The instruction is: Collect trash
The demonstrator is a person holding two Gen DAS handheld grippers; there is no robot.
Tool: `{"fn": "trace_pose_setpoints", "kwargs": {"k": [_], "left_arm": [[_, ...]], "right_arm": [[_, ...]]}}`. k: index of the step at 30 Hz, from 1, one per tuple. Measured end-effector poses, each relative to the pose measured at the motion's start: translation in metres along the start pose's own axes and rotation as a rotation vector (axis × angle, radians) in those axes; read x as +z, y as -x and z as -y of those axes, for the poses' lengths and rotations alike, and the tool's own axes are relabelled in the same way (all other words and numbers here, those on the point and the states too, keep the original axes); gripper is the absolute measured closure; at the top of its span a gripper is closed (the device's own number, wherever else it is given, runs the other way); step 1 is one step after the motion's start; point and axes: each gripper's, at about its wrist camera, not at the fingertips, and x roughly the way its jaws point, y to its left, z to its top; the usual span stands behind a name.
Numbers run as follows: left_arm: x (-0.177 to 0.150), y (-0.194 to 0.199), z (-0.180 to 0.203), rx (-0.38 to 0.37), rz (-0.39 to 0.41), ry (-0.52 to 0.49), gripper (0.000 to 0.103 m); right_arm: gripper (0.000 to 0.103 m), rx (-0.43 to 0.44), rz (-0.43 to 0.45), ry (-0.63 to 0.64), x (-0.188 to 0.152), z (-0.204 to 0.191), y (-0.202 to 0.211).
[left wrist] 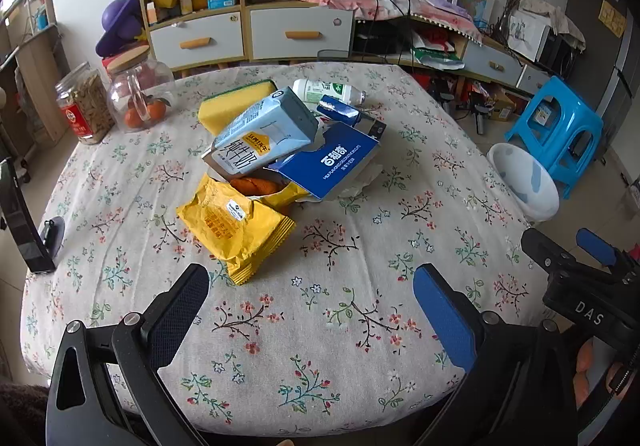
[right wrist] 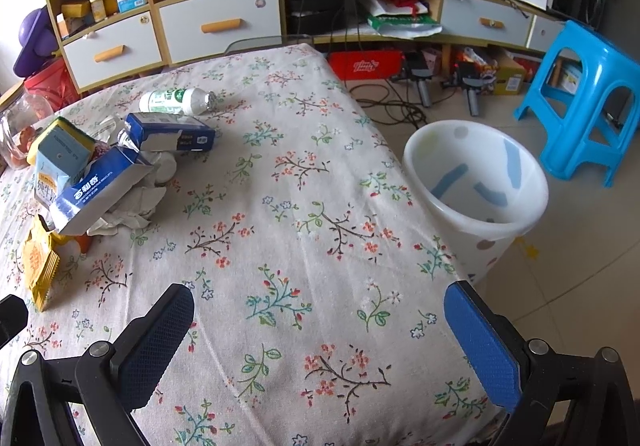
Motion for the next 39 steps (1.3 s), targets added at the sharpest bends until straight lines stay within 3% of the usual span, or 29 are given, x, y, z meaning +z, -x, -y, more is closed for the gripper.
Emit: {"fn": "trace_pose_setpoints", "kwargs": {"k": [39], "left_arm": [[0.006, 0.002, -0.018, -0.004, 0.005, 0.056, 0.000]], "right_arm": [[0.000, 0.012, -0.048, -0.035, 0.008, 0.006, -0.001]]}}
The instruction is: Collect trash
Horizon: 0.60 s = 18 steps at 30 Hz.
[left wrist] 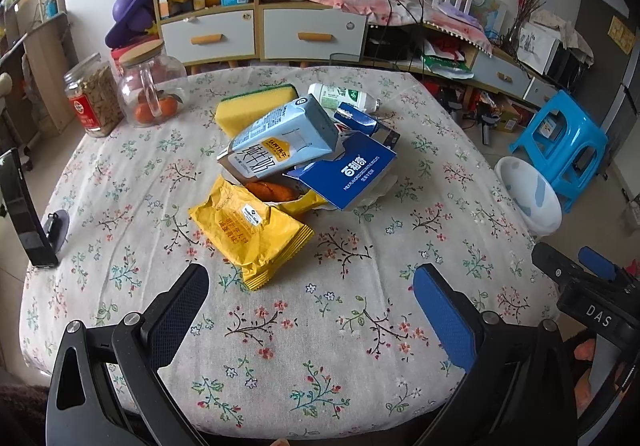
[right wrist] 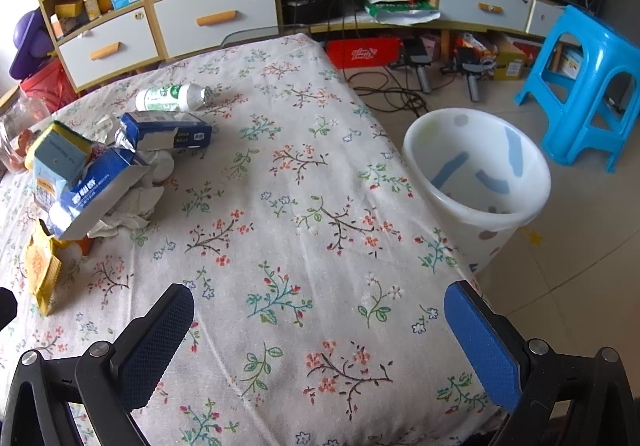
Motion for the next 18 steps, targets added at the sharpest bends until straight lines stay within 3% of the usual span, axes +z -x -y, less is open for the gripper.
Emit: {"fn": "trace_pose_setpoints", "kwargs": {"k": [5, 10, 18], "left_arm": [[0.002, 0.002, -0.005, -0.021, -0.008, 0.005, 0.000], [0.008, -0.001, -0.015, -0.103, -0.030, 0.019, 0.000], [0.038, -0.015, -0.040, -0.095, -0.088, 0.032, 0.000]], "right_arm": [[0.000, -0.002, 0.001, -0.009, 0.004, 0.002, 0.010], [0.000, -0.006, 0.024, 0.021, 0.011, -0.002, 0.026], [0.000, 0.051, 0.022, 0.080, 0.039, -0.014, 0.040]]}}
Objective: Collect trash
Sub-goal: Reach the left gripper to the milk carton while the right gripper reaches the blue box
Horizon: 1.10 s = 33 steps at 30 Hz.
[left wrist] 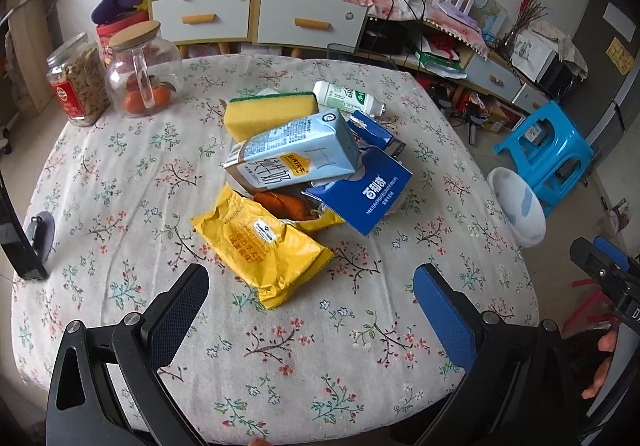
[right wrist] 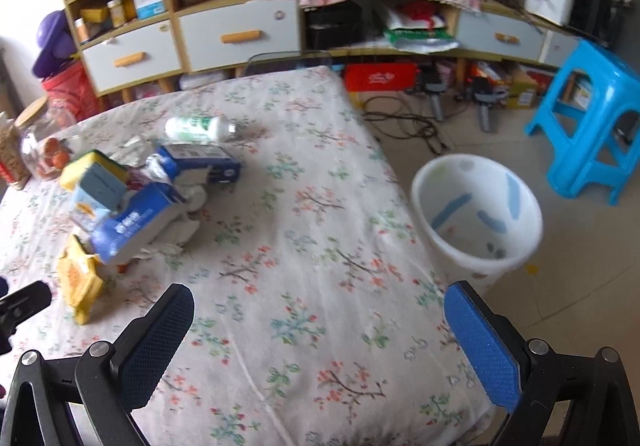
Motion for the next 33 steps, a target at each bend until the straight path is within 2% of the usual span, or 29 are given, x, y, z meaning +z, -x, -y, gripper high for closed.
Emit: {"fn": "trace_pose_setpoints", "kwargs": {"k": [4, 7, 11, 18, 22, 26, 30, 33], "left_arm": [[0.019, -0.012, -0.012, 0.019, -0.025, 0.008, 0.000], [0.032, -0.021, -0.013, 0.027, -0.022, -0.012, 0.000], [0.049, -0.039, -0.005, 0.011, -0.043, -0.054, 0.001], [0.070, -0.072, 0.026, 0.124, -0.041, -0.192, 0.002], [0.075, -0.091, 0.034, 0.149, -0.059, -0.219, 0.008], [0.077, -0.103, 0.039, 0.173, -0.061, -0.246, 0.013], [0.083, -0.103, 0.039, 0.185, -0.039, -0.255, 0.023], [0.087, -0.097, 0.036, 0.182, -0.006, -0.255, 0.031]], "right_arm": [[0.000, 0.069, -0.067, 0.050, 0.024, -0.011, -0.015], [0.000, 0.051, -0.120, 0.112, 0.042, -0.021, -0.037], [0.000, 0.043, -0.175, 0.132, 0.054, -0.024, -0.065], [0.000, 0.037, -0.233, 0.145, 0.072, -0.020, -0.098], [0.000, 0.035, -0.229, 0.095, 0.083, -0.003, -0.112], [0.000, 0.059, -0.237, 0.042, 0.078, 0.015, -0.130], [0.000, 0.069, -0.330, 0.010, 0.068, 0.023, -0.152], [0.000, 0.114, -0.344, -0.009, 0.070, 0.024, -0.157]]}}
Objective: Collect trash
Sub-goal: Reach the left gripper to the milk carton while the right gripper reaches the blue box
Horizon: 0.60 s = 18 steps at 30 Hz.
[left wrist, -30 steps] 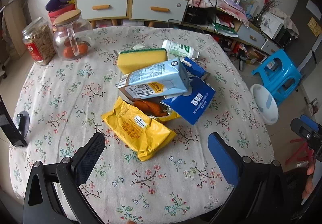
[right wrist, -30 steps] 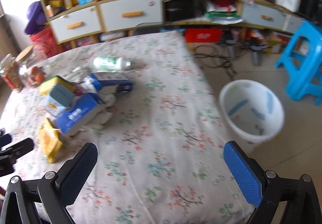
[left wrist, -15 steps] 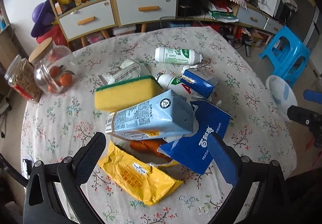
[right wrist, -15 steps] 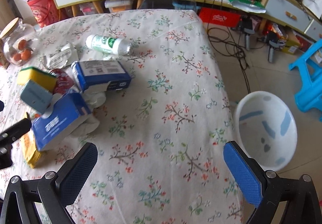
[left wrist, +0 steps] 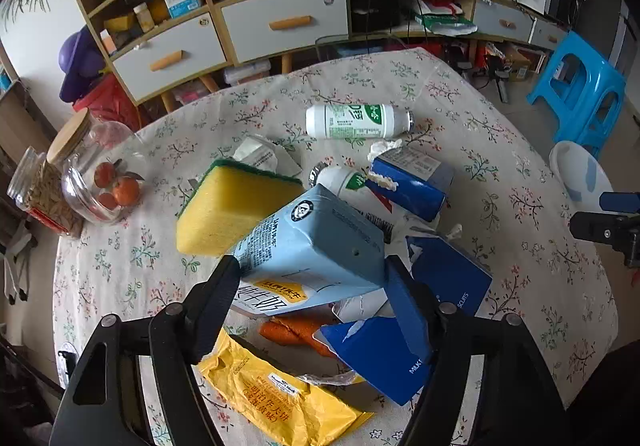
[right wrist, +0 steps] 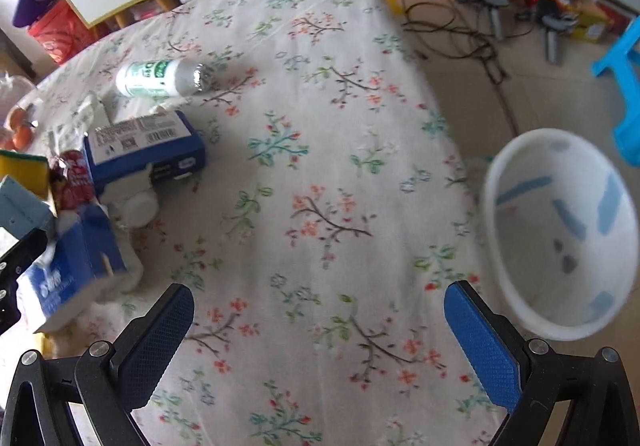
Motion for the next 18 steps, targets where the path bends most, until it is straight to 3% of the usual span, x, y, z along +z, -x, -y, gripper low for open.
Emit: {"fn": "trace_pose_setpoints", "kwargs": {"k": [1, 2, 3, 4, 12, 15, 18], "left_arm": [[0.001, 0.003, -0.001, 0.003, 0.013, -0.001, 0.040], [0.002, 0.006, -0.003, -0.019, 0.026, 0.001, 0.073], [0.003, 0.007, -0.007, -0.038, 0.017, 0.008, 0.084], [0.003, 0.007, -0.012, -0.054, 0.009, 0.026, 0.086], [-0.005, 0.003, -0.063, -0.142, -0.026, 0.192, 0.086], [-0.006, 0.004, -0.086, -0.144, -0.033, 0.241, 0.085], [-0.010, -0.003, -0.109, -0.129, -0.062, 0.303, 0.067]], "right_arm": [[0.000, 0.014, -0.002, -0.014, 0.003, 0.000, -0.001], [0.000, 0.029, -0.004, -0.028, 0.005, 0.001, -0.003], [0.000, 0.045, -0.007, -0.046, 0.009, 0.001, -0.005], [0.000, 0.060, -0.011, -0.063, 0.013, 0.000, -0.007], [0.000, 0.136, -0.022, -0.070, 0.040, -0.046, -0.023], [0.000, 0.159, -0.027, -0.060, 0.049, -0.065, -0.032], [0.000, 0.194, -0.043, -0.065, 0.057, -0.083, -0.043]]}}
